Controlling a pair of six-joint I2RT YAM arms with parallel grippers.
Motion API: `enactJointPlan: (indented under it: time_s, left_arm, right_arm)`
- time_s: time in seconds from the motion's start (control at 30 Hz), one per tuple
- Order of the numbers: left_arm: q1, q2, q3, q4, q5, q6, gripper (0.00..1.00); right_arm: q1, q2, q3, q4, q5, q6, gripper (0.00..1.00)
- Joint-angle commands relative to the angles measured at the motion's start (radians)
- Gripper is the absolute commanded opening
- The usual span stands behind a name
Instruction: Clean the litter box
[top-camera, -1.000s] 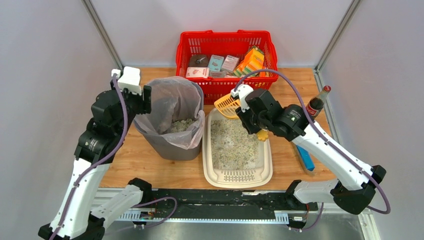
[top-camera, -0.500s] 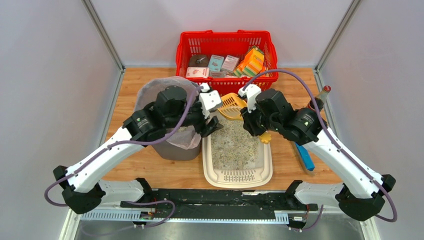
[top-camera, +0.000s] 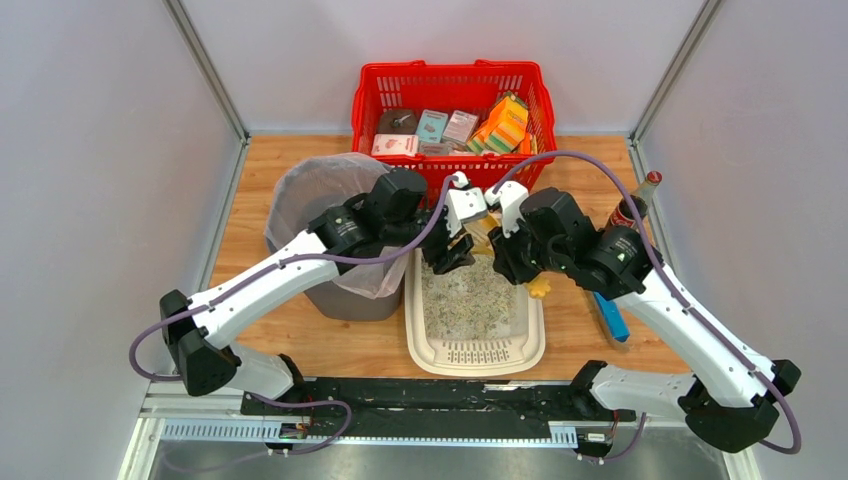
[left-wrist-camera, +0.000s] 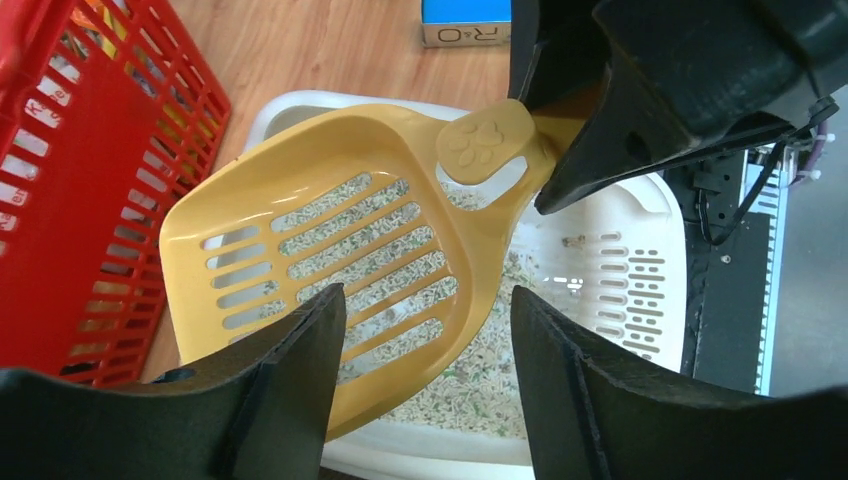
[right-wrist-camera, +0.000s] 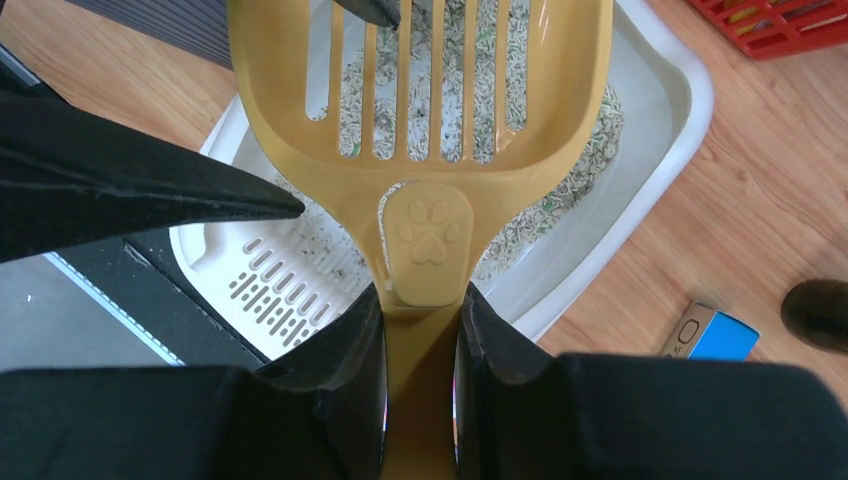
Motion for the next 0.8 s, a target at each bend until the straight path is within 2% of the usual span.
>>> enactJointPlan:
  time_s: [0.0, 0.07, 0.1, 0.27, 0.3, 0.37, 0.43, 0.47, 0.5, 0.57, 0.6, 0.7, 0.77]
  left_arm:
    - [-0.013, 0.026, 0.049, 0.029, 0.056, 0.000, 0.61]
    - [-0.013, 0.031, 0.036, 0.030, 0.056, -0.004, 0.50]
    - [-0.013, 0.029, 0.030, 0.029, 0.055, -0.010, 0.39]
    - [-0.013, 0.017, -0.007, 0.038, 0.062, -0.046, 0.16]
    - [-0.013, 0.016, -0.012, 0.037, 0.068, -0.058, 0.08]
    - [-0.013, 0.017, -0.018, 0.034, 0.093, -0.072, 0.00]
    - [-0.014, 0.006, -0.033, 0.029, 0.102, -0.084, 0.00]
    - [-0.013, 0.000, -0.042, 0.030, 0.110, -0.085, 0.00]
    - [-0.013, -0.006, -0.065, 0.041, 0.113, -0.092, 0.00]
    - [-0.013, -0.030, -0.084, 0.055, 0.113, -0.098, 0.00]
    - [-0.013, -0.038, -0.096, 0.060, 0.111, -0.101, 0.00]
    - [-0.011, -0.050, -0.098, 0.050, 0.114, -0.108, 0.00]
    - [-0.010, -0.049, -0.095, 0.041, 0.122, -0.108, 0.00]
  right_arm:
    - [-0.004, -0.035, -0.006, 0.027, -0.005, -0.022, 0.00]
    - [-0.002, -0.038, -0.005, 0.029, 0.010, -0.022, 0.00]
    - [-0.003, -0.040, -0.008, 0.030, 0.015, -0.023, 0.00]
    - [-0.004, -0.040, -0.012, 0.042, 0.033, -0.017, 0.00]
    - [-0.005, -0.041, -0.014, 0.051, 0.036, -0.016, 0.01]
    - [-0.007, -0.044, -0.018, 0.058, 0.053, -0.006, 0.03]
    - [-0.004, -0.050, -0.023, 0.067, 0.067, 0.001, 0.09]
    - [-0.004, -0.053, -0.029, 0.068, 0.079, 0.004, 0.14]
    - [-0.004, -0.062, -0.035, 0.076, 0.082, 0.007, 0.26]
    - [-0.007, -0.076, -0.052, 0.085, 0.087, 0.015, 0.36]
    - [-0.005, -0.090, -0.057, 0.097, 0.088, 0.017, 0.51]
    - [-0.007, -0.116, -0.077, 0.113, 0.107, 0.029, 0.73]
    - [-0.008, -0.144, -0.084, 0.119, 0.119, 0.033, 0.79]
